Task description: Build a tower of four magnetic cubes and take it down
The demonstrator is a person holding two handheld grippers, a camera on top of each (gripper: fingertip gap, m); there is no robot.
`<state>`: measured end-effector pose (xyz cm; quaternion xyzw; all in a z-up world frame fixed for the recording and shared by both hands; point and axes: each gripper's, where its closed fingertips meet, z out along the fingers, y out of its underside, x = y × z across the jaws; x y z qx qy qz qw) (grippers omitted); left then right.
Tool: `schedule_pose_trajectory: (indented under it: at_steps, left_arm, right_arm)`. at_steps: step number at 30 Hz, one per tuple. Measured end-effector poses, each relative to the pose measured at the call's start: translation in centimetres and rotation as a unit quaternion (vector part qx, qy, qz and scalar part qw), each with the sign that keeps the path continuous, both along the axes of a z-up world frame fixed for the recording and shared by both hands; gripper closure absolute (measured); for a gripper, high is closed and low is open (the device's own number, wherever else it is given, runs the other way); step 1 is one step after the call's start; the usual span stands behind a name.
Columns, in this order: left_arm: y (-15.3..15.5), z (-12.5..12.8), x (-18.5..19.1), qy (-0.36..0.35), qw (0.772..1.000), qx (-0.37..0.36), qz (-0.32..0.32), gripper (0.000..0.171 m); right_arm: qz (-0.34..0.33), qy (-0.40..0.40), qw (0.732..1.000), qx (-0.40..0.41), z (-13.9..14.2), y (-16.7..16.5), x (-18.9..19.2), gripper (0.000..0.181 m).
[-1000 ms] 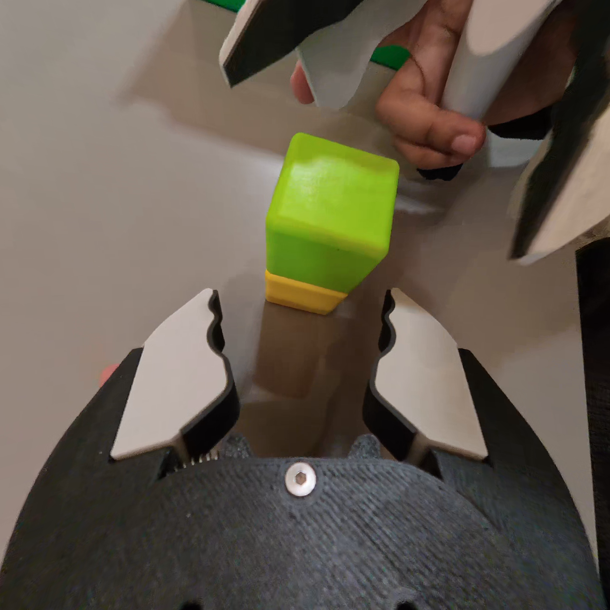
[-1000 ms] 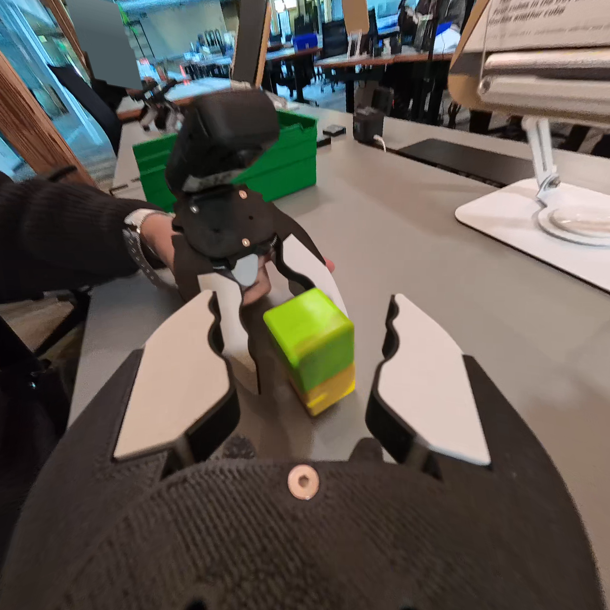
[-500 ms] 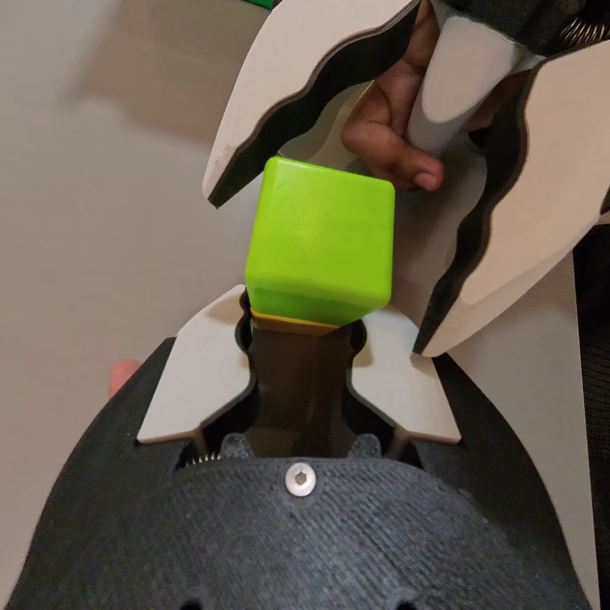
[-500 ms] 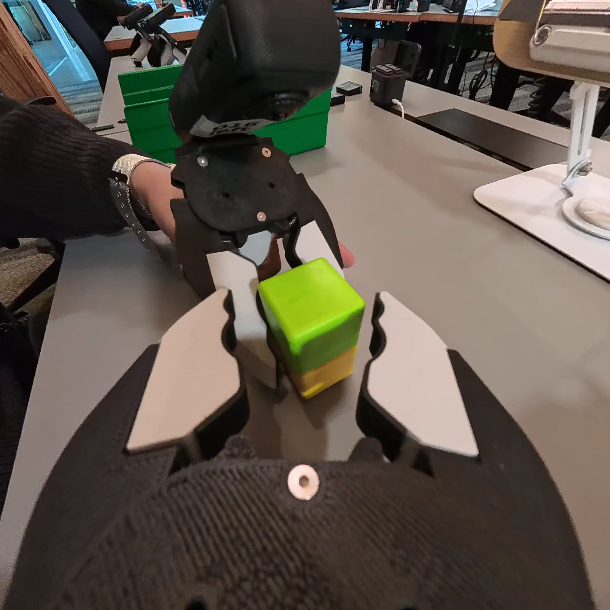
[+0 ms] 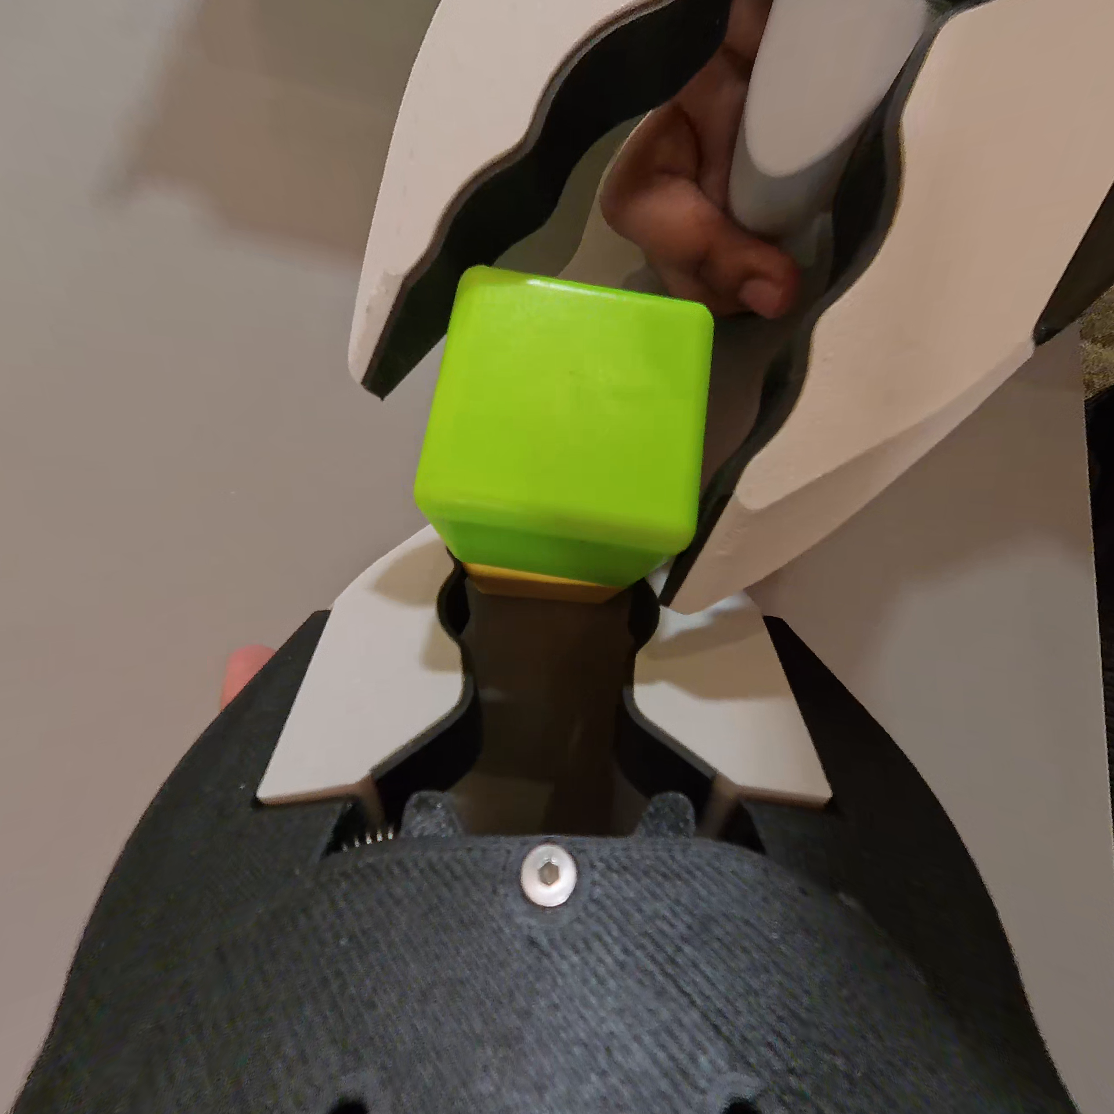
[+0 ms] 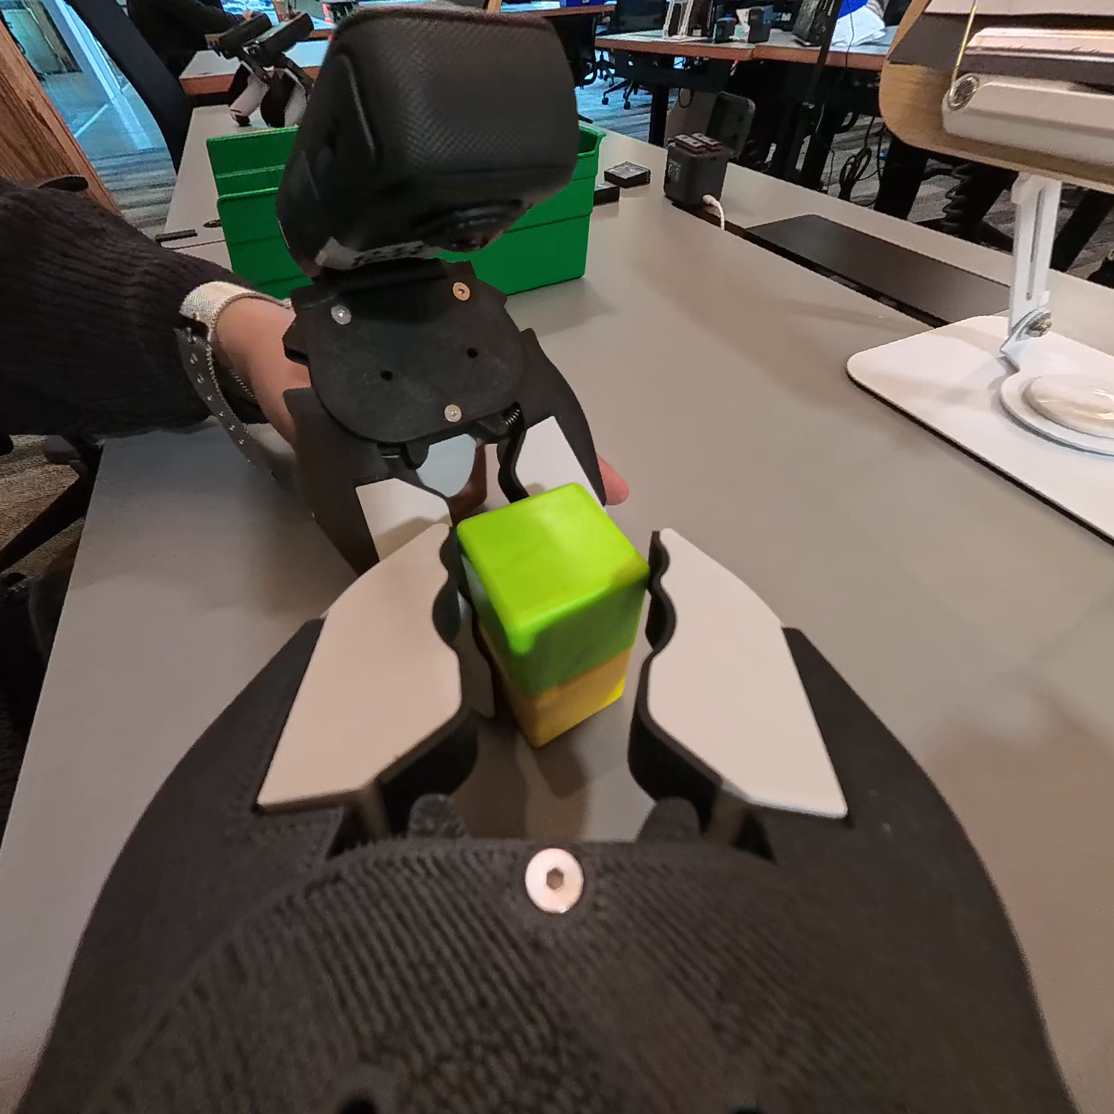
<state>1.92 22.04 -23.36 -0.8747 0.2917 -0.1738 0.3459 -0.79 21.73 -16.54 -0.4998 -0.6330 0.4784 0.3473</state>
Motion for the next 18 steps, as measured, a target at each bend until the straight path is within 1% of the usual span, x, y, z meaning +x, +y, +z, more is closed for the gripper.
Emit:
schedule_pose_trajectory:
  at_steps: [7, 9, 13, 18]
  left_arm:
    - [0.0, 0.0, -0.3, -0.002, 1.0, -0.001, 0.014, 0.12]
    - [0.0, 0.1, -0.4, -0.01, 1.0, -0.005, 0.019, 0.12]
    - [-0.1, 0.0, -0.4, -0.007, 1.0, -0.004, 0.019, 0.12]
    - [-0.1, -0.1, -0.3, 0.016, 1.0, 0.008, 0.018, 0.12]
  right_arm:
    - [-0.019, 0.009, 1.0, -0.002, 0.4, 0.5, -0.2, 0.121]
    - [-0.038, 0.027, 0.999, -0.002, 1.3, 1.3, -0.2, 0.121]
    - [-0.051, 0.052, 0.997, -0.037, 3.4, 2.3, 0.4, 0.121]
    - [-0.045, 0.06, 0.996, -0.04, 4.3, 2.0, 0.6, 0.121]
